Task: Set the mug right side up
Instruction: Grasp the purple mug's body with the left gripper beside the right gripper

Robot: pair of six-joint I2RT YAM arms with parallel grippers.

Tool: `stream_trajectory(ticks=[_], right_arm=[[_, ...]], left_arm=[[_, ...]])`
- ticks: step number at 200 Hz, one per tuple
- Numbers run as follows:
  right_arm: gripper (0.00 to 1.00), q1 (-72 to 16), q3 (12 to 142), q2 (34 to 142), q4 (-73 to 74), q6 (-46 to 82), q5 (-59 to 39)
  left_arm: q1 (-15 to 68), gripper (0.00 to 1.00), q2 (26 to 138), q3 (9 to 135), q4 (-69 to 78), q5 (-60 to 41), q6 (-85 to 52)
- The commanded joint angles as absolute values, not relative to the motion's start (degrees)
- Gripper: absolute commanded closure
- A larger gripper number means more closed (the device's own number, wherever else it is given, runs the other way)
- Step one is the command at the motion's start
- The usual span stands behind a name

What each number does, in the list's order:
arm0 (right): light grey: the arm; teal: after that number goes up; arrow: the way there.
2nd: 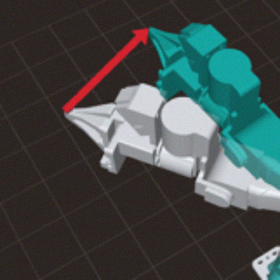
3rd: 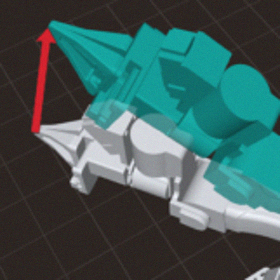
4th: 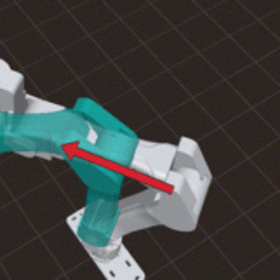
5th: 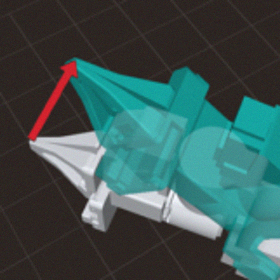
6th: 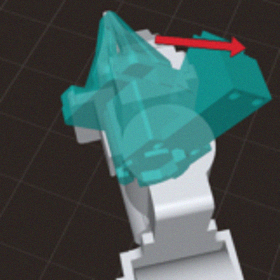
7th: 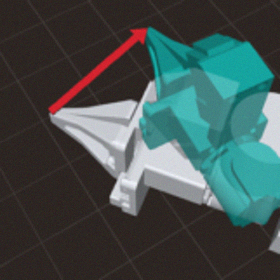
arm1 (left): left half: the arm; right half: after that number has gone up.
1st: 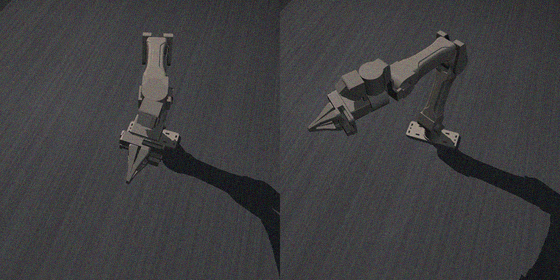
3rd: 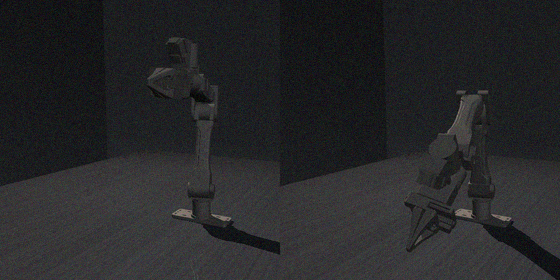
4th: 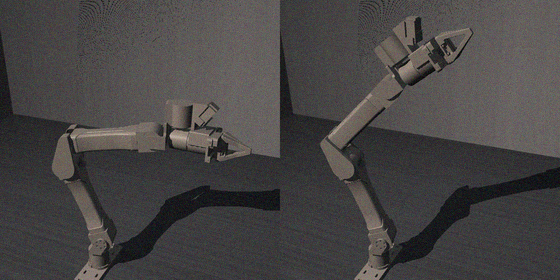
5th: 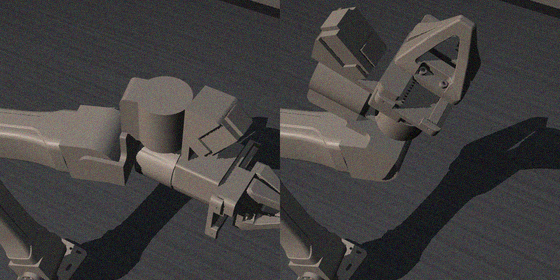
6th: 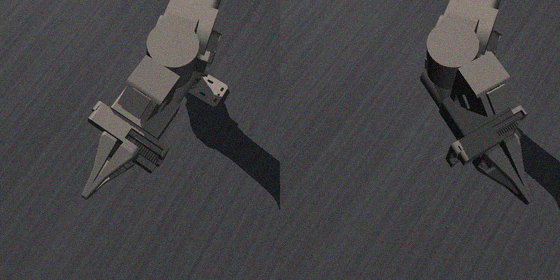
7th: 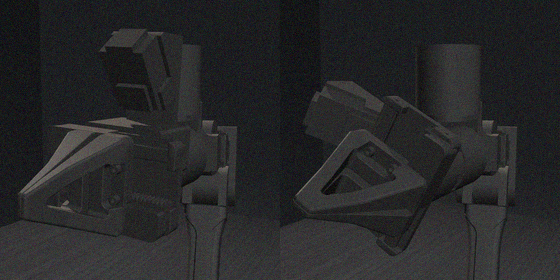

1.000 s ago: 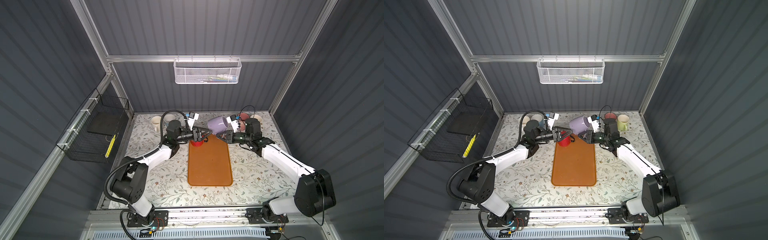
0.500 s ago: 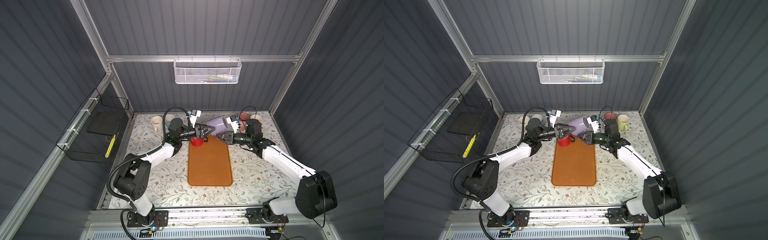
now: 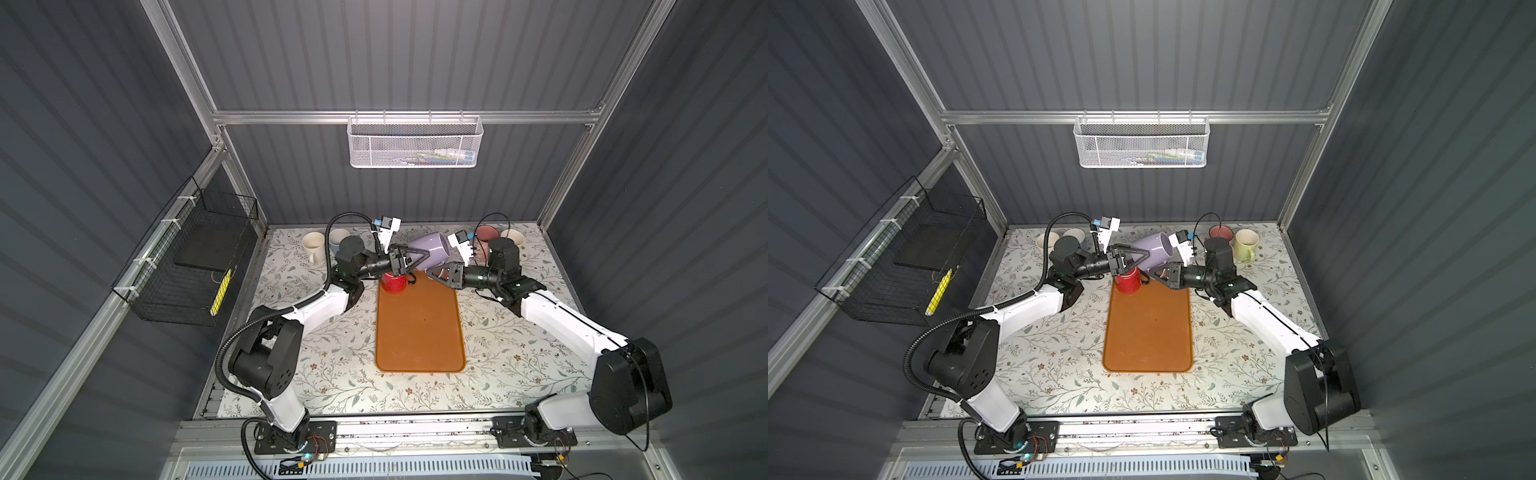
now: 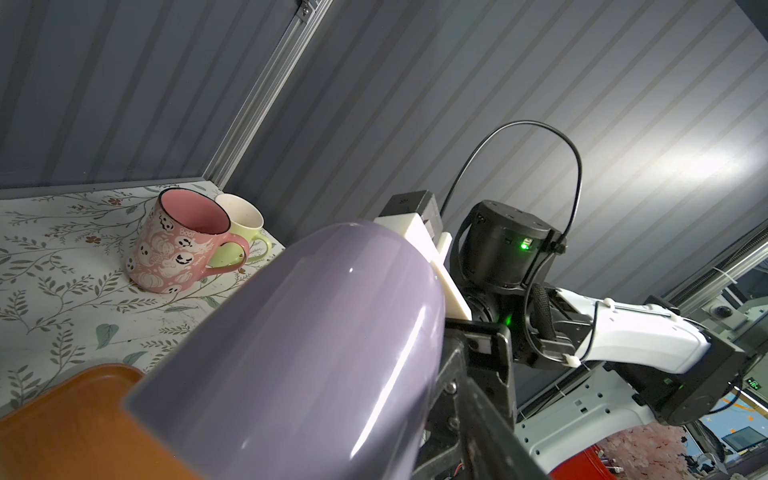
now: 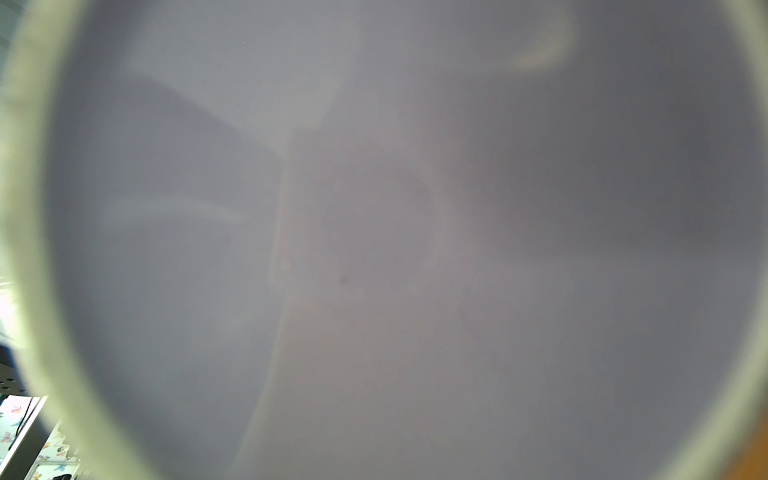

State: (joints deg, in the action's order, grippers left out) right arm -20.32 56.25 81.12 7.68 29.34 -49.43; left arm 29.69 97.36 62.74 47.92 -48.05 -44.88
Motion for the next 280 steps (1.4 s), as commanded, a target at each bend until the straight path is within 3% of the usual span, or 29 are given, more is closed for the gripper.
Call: stream_trajectory(ticks=[1, 107, 213, 280], right_arm=[[1.00, -20.50, 57.72, 81.03, 12.22, 28.09, -51.05], [1.00, -21.00, 58.16, 82.77, 15.79, 29.54, -51.67], [1.00, -21.01, 56.10, 84.76, 22.14, 32.66, -52.61], [1.00, -21.00, 56.25, 85.43, 23.55, 33.40, -53.68]], left_arm=[[30.01, 0.45, 98.40, 64.99, 51.43, -48.68, -45.78], [30.83, 0.54, 100.94, 65.02, 59.64, -49.17, -50.15], [31.02, 0.76, 101.96, 64.73, 65.04, -49.69, -53.67], [31.20, 0.84, 101.89, 64.73, 65.52, -49.57, -53.70]])
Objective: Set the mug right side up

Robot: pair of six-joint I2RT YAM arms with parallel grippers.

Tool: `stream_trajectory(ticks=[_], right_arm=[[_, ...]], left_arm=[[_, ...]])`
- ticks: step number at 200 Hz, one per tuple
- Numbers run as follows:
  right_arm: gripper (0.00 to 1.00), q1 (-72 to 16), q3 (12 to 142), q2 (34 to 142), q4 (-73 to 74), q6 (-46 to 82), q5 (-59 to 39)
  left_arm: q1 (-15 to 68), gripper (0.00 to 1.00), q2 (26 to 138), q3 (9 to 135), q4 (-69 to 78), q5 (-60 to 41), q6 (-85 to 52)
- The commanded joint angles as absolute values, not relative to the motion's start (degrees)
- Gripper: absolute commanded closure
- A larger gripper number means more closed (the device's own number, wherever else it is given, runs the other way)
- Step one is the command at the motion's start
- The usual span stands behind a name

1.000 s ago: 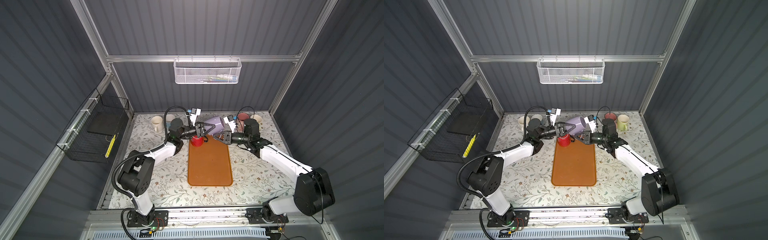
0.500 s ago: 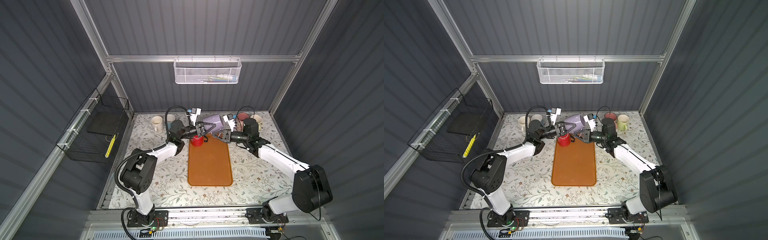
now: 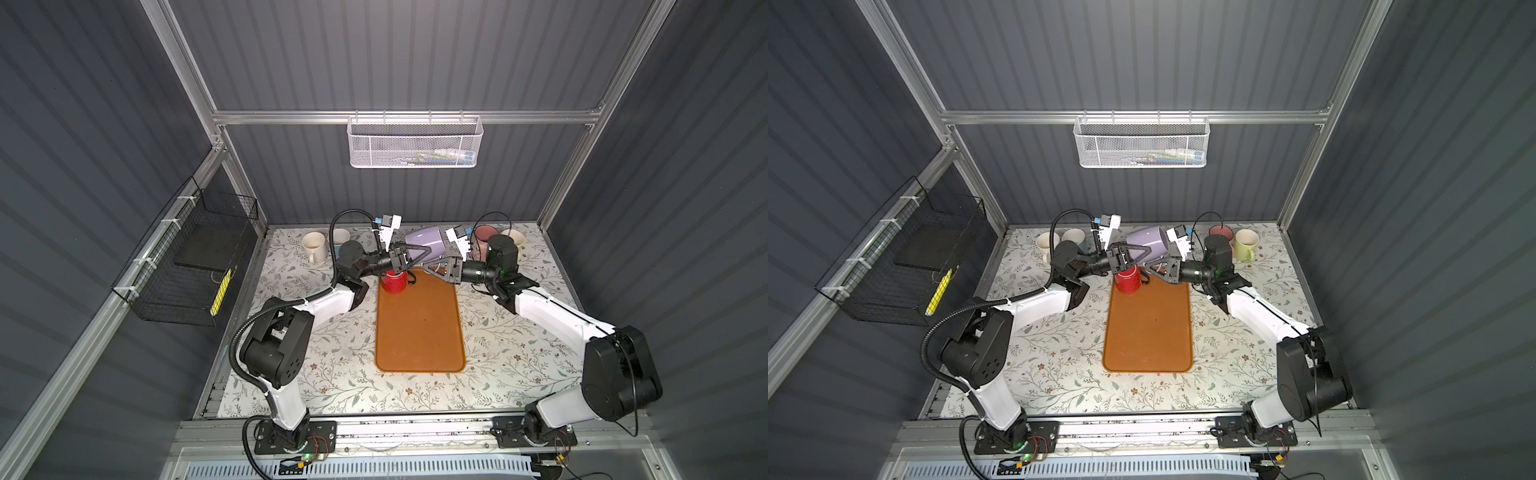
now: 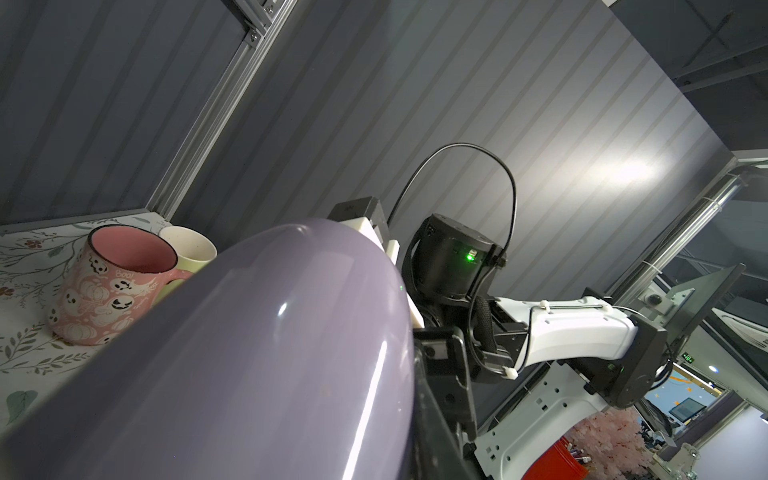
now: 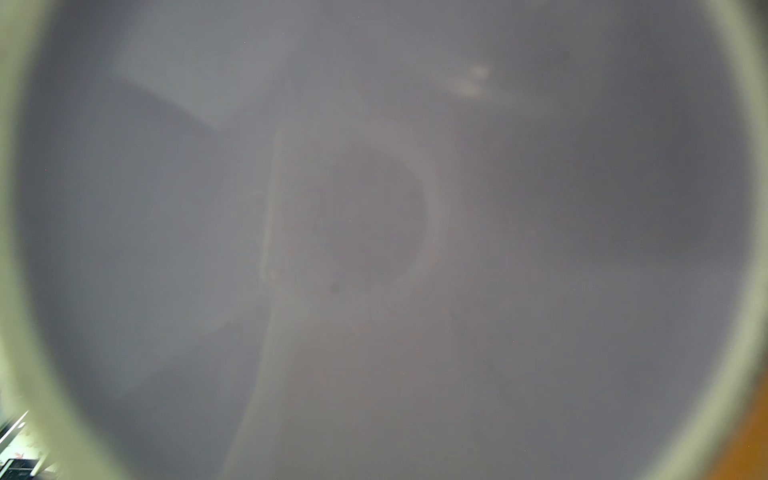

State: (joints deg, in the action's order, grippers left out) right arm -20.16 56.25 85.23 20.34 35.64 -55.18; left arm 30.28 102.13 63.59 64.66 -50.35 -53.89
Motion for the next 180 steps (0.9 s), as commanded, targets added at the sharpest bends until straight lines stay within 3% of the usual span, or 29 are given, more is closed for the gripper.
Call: stream_trajectory(ticks=[1, 115, 180], right_arm=[[1.00, -21.05, 56.25, 85.43, 23.55, 33.40, -53.69], [0.96, -21.01, 56.03, 85.25, 23.29, 33.26, -53.79], [0.77, -21.00, 55.29, 85.51, 23.97, 33.22, -54.00]], left_arm=[[31.25, 0.84, 101.92, 64.71, 65.54, -49.57, -53.74], [31.42, 1.00, 101.07, 63.82, 66.40, -48.76, -53.53], [31.42, 1.00, 100.72, 63.53, 68.40, -48.52, -54.05]])
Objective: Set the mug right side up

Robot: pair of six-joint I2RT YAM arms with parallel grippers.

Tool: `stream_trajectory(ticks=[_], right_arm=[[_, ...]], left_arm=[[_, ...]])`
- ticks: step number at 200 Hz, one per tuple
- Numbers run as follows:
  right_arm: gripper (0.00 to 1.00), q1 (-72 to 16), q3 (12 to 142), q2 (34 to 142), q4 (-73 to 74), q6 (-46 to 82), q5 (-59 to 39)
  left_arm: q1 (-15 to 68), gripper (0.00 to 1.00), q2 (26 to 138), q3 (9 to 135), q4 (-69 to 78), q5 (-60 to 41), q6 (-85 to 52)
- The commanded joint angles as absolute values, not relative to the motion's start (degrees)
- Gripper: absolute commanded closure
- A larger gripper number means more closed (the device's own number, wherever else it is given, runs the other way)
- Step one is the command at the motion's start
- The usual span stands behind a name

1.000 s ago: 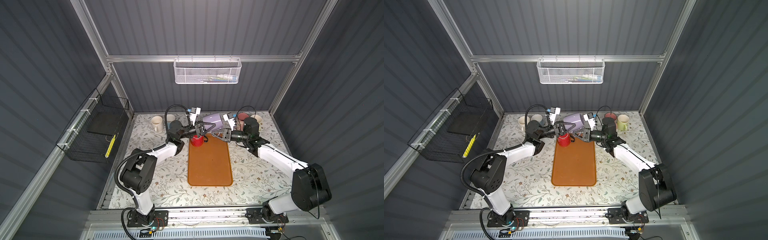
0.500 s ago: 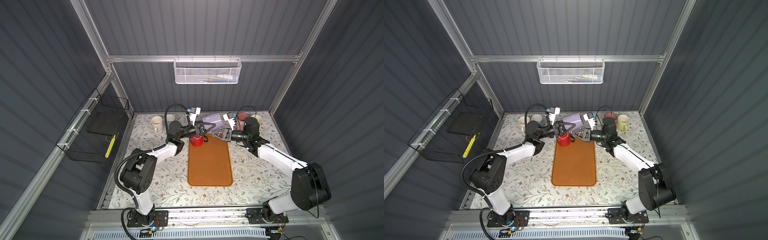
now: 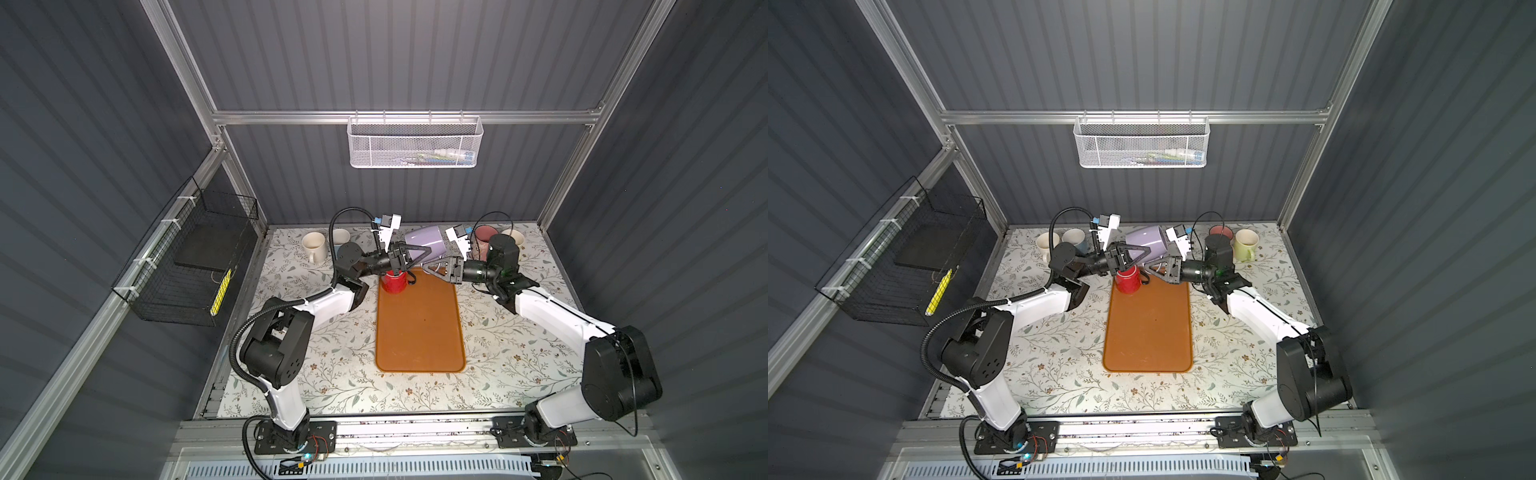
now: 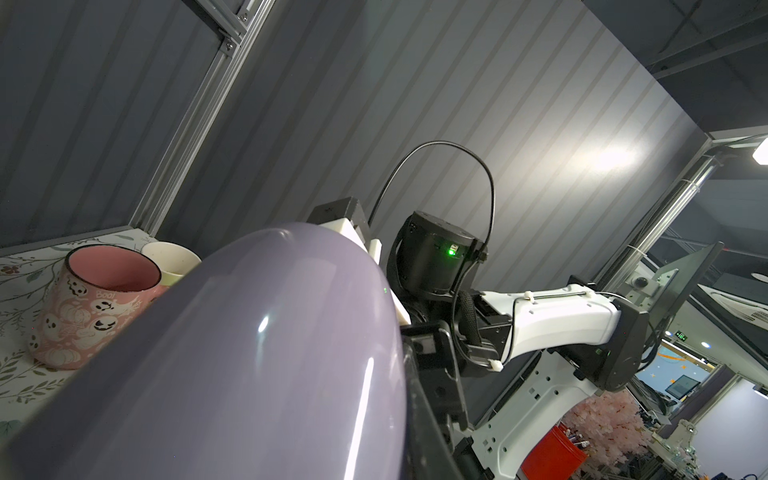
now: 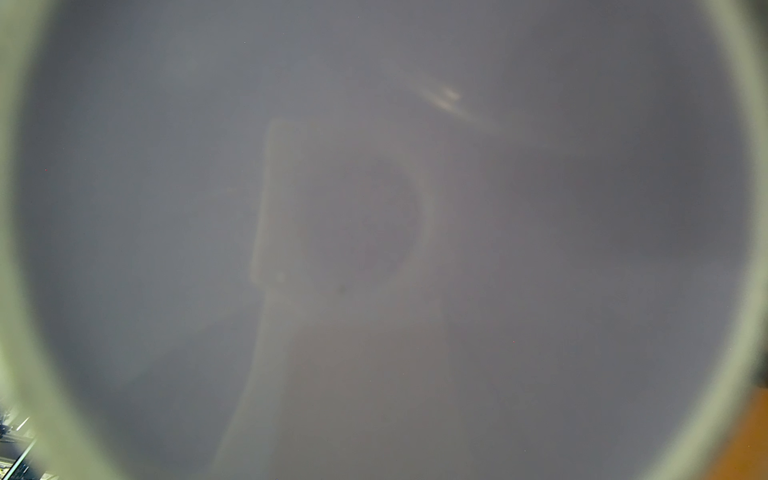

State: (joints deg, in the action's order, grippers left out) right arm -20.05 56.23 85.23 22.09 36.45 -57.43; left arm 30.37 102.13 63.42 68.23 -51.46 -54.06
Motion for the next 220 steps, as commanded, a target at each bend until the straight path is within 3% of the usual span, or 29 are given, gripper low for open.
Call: stream_trajectory(ticks=[1, 77, 120, 220], right_arm=[[0.76, -21.01, 55.24, 85.51, 24.02, 33.26, -54.03], [0.61, -20.60, 54.60, 85.61, 22.74, 32.31, -54.04], [0.58, -19.69, 53.70, 85.50, 21.45, 31.72, -53.96], [0.55, -17.76, 51.51, 84.03, 19.65, 30.05, -54.05]], left_arm=[[31.40, 1.00, 100.72, 63.58, 68.43, -48.52, -54.10], [31.38, 1.00, 101.24, 64.29, 68.80, -48.45, -54.29], [31.30, 1.00, 100.12, 64.38, 63.88, -48.22, -51.02], [31.20, 1.00, 94.75, 71.07, 25.24, -42.80, -28.74]])
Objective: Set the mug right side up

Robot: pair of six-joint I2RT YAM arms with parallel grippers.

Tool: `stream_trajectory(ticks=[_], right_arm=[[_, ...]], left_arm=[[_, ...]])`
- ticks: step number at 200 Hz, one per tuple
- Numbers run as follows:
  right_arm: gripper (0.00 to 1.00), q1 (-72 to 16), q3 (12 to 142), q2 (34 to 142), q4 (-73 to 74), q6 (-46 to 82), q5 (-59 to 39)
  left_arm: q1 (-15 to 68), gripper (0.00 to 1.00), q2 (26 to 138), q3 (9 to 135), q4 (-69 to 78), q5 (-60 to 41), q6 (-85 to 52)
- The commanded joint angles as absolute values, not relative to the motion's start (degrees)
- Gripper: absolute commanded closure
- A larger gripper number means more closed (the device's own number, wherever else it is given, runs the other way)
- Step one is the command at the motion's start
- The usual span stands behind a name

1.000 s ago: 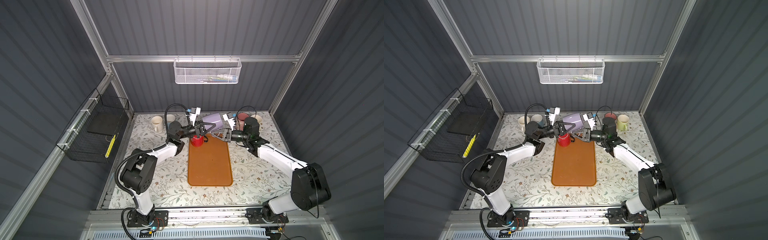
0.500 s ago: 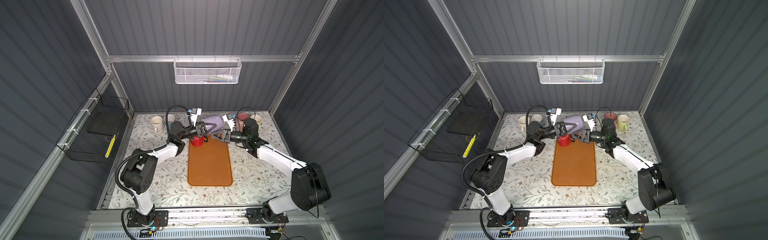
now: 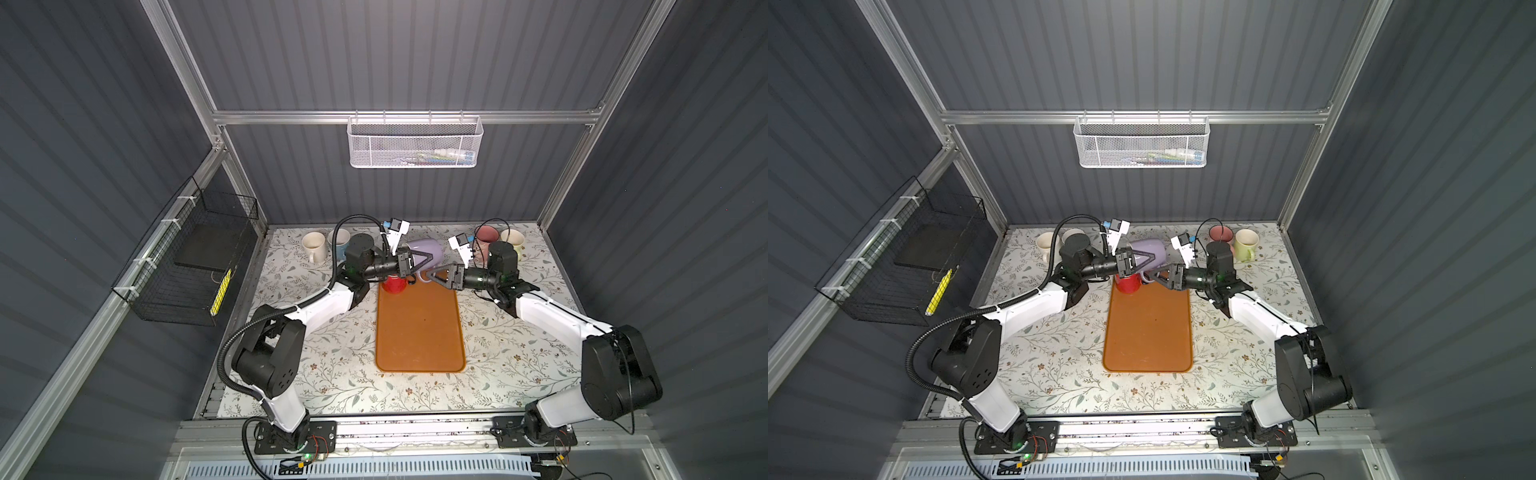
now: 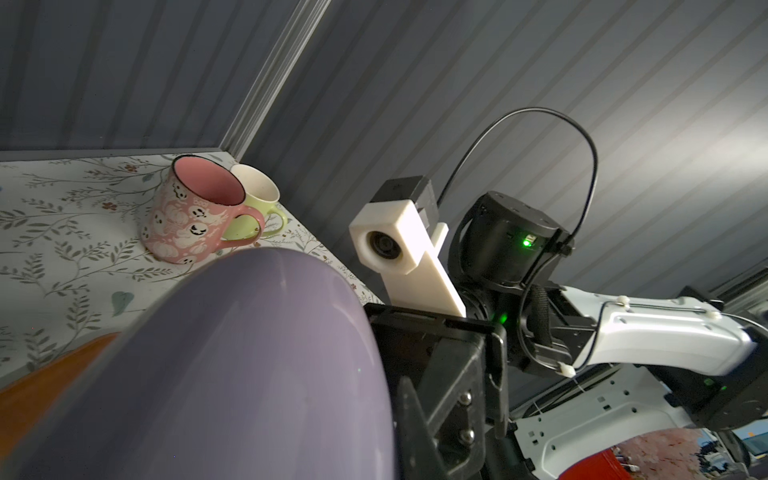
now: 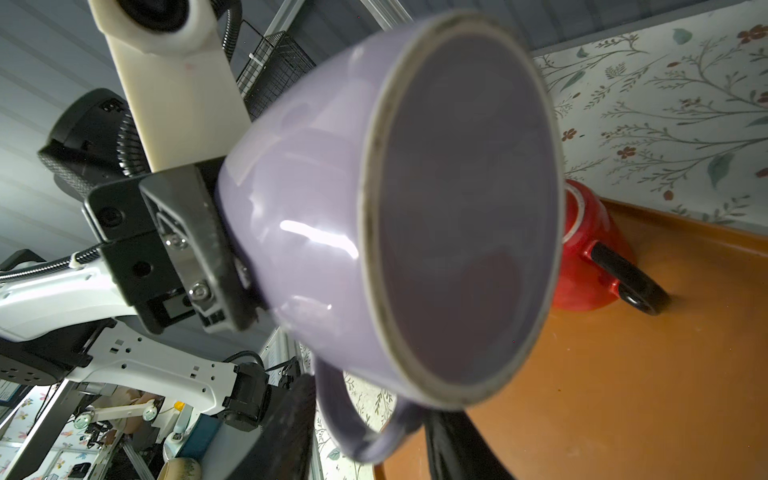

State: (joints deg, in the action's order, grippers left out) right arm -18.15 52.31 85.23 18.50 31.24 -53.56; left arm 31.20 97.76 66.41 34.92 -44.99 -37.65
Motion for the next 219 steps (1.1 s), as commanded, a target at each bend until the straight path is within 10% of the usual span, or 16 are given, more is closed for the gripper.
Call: stream_trajectory(ticks=[1, 219], right_arm=[[0.55, -17.76, 51.46, 84.07, 19.71, 30.05, -54.05], [0.54, -16.96, 46.94, 84.99, 25.18, 32.27, -54.39]], left_arm=[[31.15, 1.00, 94.70, 71.22, 24.66, -42.67, -28.43], [28.22, 1.00, 101.66, 106.07, -39.82, -10.75, 1.32]])
